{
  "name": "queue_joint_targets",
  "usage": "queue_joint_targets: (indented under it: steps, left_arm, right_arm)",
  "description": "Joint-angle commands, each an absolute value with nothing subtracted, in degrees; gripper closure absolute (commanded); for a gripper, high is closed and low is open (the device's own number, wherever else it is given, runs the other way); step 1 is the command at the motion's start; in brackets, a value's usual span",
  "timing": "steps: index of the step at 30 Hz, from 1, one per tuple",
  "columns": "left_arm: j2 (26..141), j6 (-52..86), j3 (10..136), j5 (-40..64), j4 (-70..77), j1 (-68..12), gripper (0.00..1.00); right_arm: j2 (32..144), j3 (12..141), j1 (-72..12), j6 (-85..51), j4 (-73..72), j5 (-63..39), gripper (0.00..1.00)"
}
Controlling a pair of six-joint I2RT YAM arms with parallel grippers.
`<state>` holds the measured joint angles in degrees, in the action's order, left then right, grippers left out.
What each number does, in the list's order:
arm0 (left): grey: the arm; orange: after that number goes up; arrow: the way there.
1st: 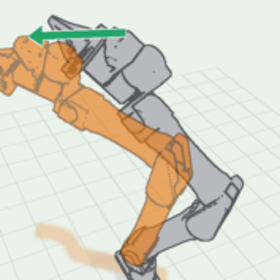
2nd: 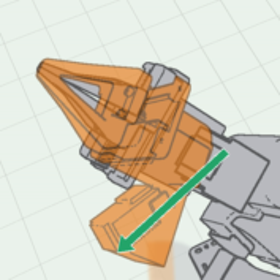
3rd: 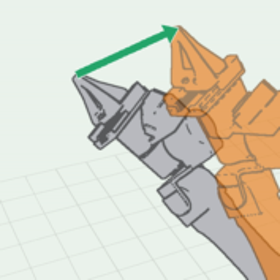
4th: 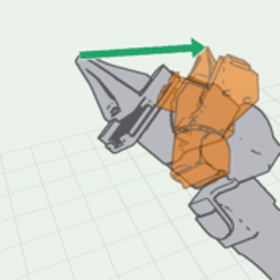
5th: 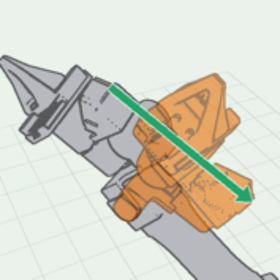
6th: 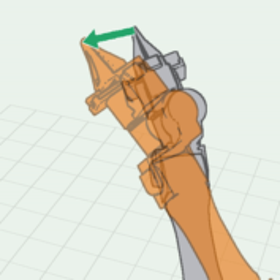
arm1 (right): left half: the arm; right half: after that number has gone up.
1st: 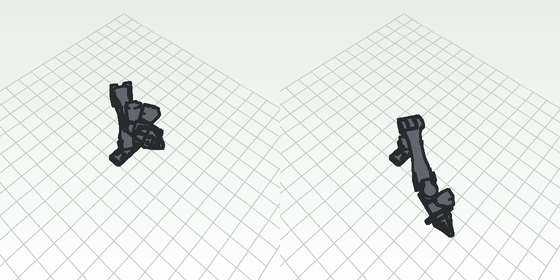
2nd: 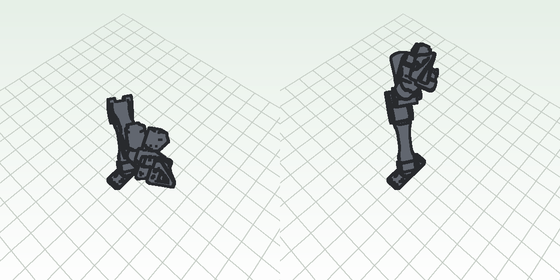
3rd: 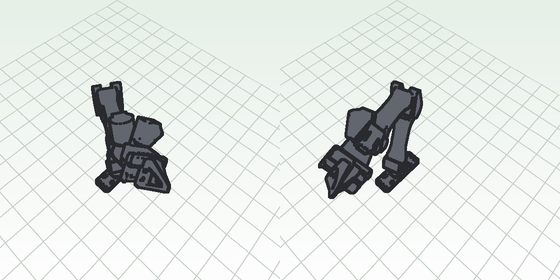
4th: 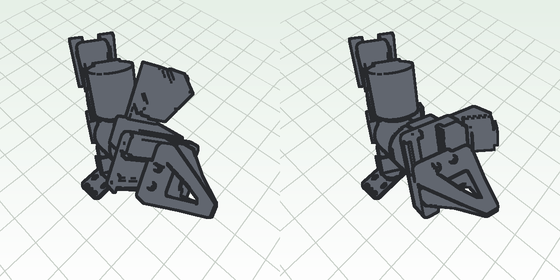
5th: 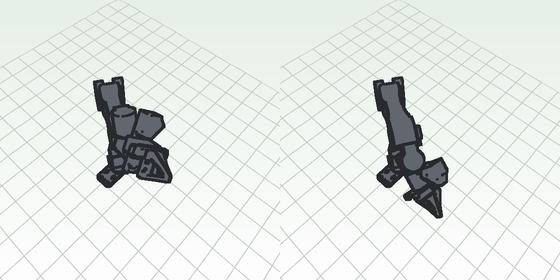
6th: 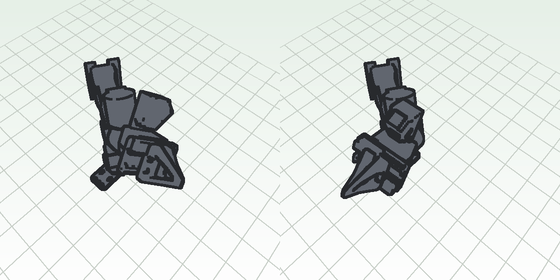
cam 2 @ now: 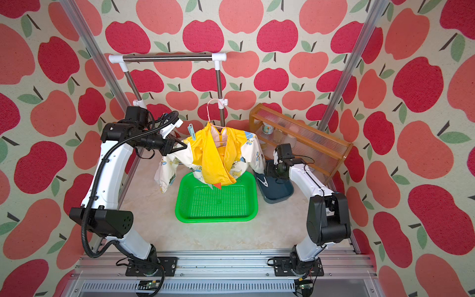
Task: Remove the clothespins securing jackets to the hanger
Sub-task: Place the clothespin in the storage box, then adjust the hanger.
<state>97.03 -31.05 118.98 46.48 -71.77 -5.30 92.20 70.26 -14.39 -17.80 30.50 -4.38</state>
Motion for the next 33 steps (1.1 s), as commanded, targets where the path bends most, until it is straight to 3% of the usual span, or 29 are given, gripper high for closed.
queue_joint_targets:
  steps: [1, 7, 14, 26, 33]
  left_arm:
    - [95.07, -32.88, 119.44, 50.09, -71.39, -5.71, 1.00]
    - [95.45, -33.68, 120.81, 51.36, -73.21, -6.15, 1.00]
    - [95.79, -35.28, 122.52, 53.88, -76.19, -6.60, 1.00]
    - [95.65, -36.90, 125.61, 52.46, -80.43, -7.91, 1.00]
    - [94.86, -36.85, 126.50, 51.16, -81.02, -8.23, 1.00]
  right_arm:
    - [88.50, 75.18, -15.88, -15.16, 30.08, -2.27, 0.33]
    - [83.88, 83.45, -17.49, -8.12, 23.07, -12.66, 0.32]
    - [92.75, 98.78, -18.66, -4.37, 25.45, -31.59, 0.28]
    - [102.11, 112.84, -21.04, 7.86, 42.04, -36.84, 0.28]
    - [99.48, 112.42, -21.02, 8.50, 44.37, -38.91, 0.28]
